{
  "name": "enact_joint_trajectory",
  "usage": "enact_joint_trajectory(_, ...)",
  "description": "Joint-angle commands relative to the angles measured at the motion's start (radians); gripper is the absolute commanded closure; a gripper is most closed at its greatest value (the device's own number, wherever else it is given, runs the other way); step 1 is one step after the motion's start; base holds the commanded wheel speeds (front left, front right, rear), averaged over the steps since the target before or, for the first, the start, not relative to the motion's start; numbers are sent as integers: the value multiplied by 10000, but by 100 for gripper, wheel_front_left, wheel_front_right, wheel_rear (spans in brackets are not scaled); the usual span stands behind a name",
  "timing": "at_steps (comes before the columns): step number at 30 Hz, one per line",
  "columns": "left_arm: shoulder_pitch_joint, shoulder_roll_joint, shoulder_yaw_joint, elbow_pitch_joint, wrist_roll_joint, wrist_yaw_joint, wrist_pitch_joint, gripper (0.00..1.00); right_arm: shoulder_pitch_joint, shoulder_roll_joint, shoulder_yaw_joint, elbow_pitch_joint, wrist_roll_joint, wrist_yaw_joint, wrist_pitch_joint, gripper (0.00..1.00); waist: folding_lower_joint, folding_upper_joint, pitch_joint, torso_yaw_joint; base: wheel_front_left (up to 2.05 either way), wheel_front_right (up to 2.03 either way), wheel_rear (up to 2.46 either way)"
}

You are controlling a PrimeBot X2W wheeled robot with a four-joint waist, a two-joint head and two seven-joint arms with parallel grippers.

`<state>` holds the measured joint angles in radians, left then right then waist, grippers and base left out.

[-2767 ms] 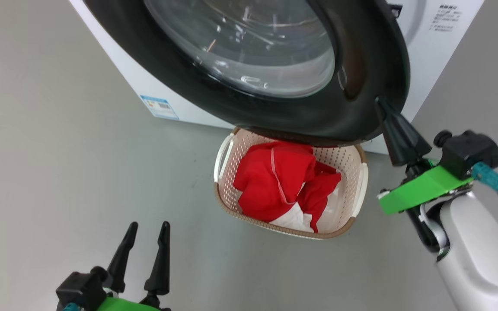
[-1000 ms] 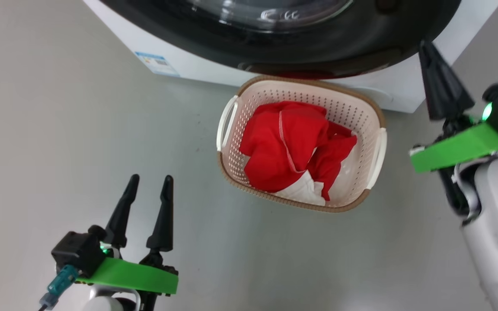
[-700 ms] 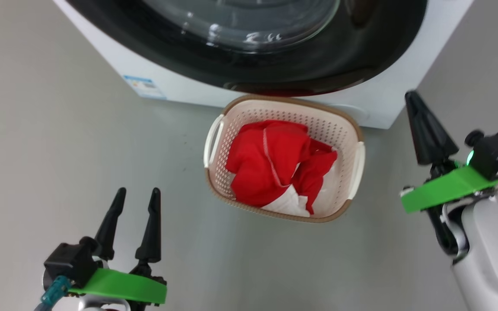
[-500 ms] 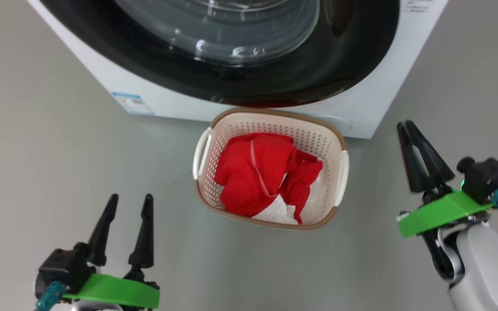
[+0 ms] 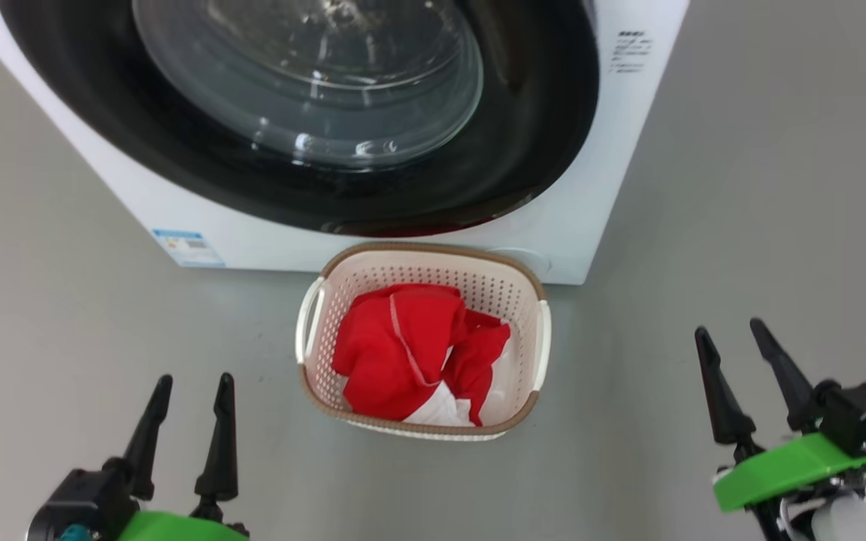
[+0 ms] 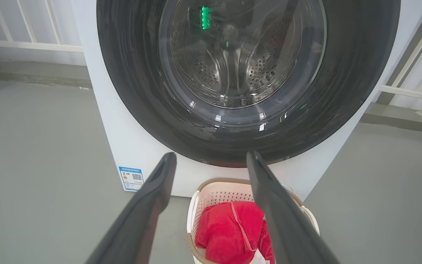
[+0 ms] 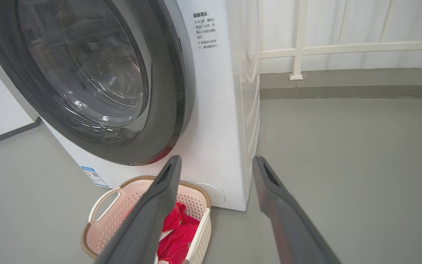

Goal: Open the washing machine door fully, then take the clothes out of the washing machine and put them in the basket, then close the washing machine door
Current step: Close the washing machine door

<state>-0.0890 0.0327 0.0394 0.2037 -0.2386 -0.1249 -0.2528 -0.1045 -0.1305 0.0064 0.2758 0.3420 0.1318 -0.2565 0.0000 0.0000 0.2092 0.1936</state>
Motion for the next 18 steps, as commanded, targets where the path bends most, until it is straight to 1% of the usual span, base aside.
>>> enact_joint_trajectory(1,107,175,385,-218,132,-52,-90,0,172,-2,134,-299,-116,-11,-53,0,0,0,-348,-323,0,0,0)
enact_joint_trajectory(8,477,175,525,-245,268,-55,-90,0,909,157,-41,-421,-135,-11,-53,0,0,0,-787,-685,0,0,0)
enact_joint_trajectory(18,873,283,837,-386,335,-56,-90,0,1427,344,-152,-611,-105,-11,-53,0,0,0,-1125,-1302,0,0,0)
